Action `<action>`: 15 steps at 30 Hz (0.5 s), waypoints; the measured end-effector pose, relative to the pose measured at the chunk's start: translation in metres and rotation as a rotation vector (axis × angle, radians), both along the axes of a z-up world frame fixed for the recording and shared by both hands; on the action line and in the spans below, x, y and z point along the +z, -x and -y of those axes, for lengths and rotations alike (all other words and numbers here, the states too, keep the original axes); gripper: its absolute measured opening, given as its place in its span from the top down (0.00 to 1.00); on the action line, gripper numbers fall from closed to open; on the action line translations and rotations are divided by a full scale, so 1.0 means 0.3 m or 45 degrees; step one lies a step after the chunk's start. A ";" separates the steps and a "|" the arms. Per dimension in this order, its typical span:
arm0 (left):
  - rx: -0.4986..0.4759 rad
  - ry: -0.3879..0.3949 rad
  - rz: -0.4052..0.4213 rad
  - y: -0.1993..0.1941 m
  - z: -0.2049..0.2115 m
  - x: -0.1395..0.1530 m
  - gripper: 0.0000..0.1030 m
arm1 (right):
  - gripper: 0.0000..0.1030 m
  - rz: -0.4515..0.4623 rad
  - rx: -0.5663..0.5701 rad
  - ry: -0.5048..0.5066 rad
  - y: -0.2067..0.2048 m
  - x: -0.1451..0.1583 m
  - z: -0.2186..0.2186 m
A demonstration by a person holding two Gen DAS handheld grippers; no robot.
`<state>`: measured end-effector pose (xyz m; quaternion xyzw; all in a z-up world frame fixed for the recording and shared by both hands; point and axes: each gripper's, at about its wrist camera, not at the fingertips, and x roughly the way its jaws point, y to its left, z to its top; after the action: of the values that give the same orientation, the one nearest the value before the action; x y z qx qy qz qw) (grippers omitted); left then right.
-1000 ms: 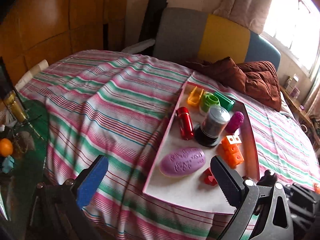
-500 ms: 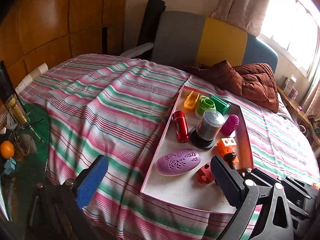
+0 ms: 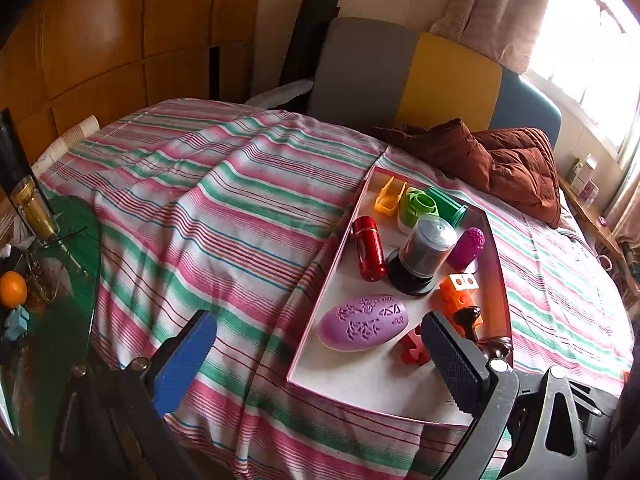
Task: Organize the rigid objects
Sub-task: 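Carry the hedgehog toy over the tray with the right tool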
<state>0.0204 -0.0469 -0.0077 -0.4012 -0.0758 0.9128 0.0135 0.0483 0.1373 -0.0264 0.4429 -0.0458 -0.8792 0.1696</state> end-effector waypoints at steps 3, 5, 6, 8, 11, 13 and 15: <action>0.009 -0.007 0.000 0.002 0.007 0.000 0.00 | 0.86 0.007 0.014 0.009 -0.001 -0.009 -0.002; 0.016 -0.010 -0.001 0.003 0.013 0.002 0.00 | 0.85 0.025 0.022 0.020 -0.002 -0.012 -0.007; 0.019 -0.013 -0.004 0.004 0.017 0.004 0.00 | 0.84 0.040 0.034 0.027 -0.005 -0.012 -0.009; 0.028 -0.015 -0.013 0.004 0.025 0.006 0.00 | 0.83 0.073 0.085 0.014 -0.010 -0.013 -0.004; 0.036 -0.024 -0.010 0.008 0.036 0.006 0.00 | 0.77 0.130 0.125 0.088 -0.013 -0.001 -0.023; 0.044 -0.027 -0.010 0.008 0.042 0.007 0.00 | 0.70 0.146 0.105 0.177 -0.003 0.018 -0.053; 0.048 -0.034 -0.013 0.007 0.049 0.008 0.00 | 0.66 0.148 0.076 0.290 0.021 0.043 -0.090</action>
<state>0.0183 -0.0615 -0.0053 -0.3949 -0.0956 0.9137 0.0021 0.0421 0.1642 -0.0135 0.4721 -0.1417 -0.8357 0.2420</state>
